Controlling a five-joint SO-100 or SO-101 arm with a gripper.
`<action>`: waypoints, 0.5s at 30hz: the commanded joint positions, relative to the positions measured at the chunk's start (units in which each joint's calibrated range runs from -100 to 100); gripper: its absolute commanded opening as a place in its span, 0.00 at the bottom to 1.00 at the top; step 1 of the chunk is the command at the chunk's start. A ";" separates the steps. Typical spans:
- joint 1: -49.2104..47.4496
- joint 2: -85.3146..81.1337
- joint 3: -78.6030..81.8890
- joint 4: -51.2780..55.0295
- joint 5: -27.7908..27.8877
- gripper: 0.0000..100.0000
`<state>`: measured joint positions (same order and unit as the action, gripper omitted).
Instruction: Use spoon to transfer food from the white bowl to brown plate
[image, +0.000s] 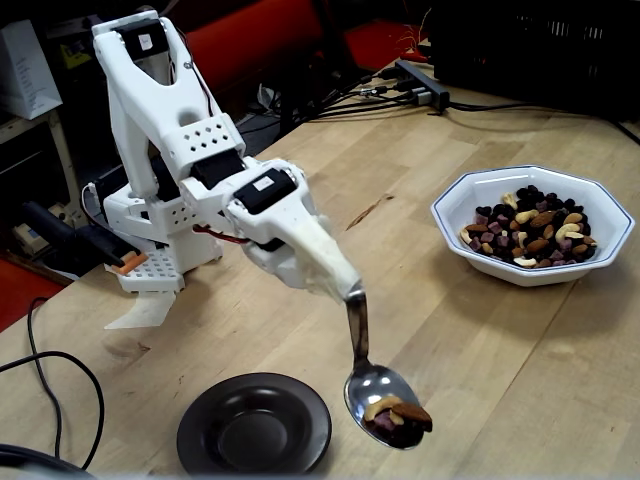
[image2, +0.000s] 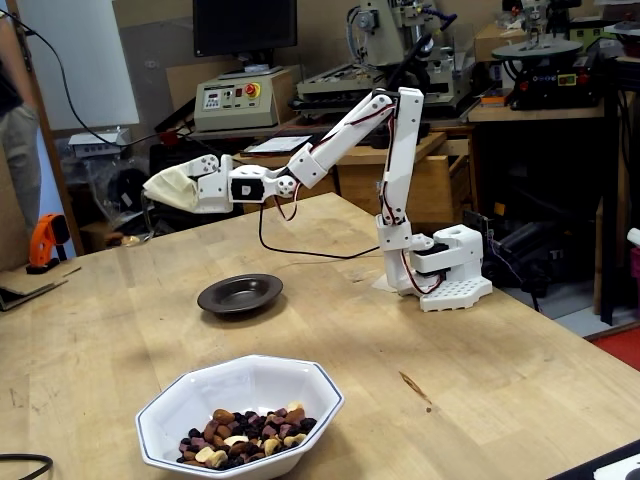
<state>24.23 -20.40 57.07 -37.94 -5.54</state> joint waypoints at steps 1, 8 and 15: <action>3.62 -5.41 -0.70 2.28 0.29 0.04; 5.77 -5.58 -0.70 4.34 0.29 0.04; 7.99 -6.18 -0.70 4.73 0.29 0.04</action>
<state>28.10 -21.94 57.07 -33.44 -5.49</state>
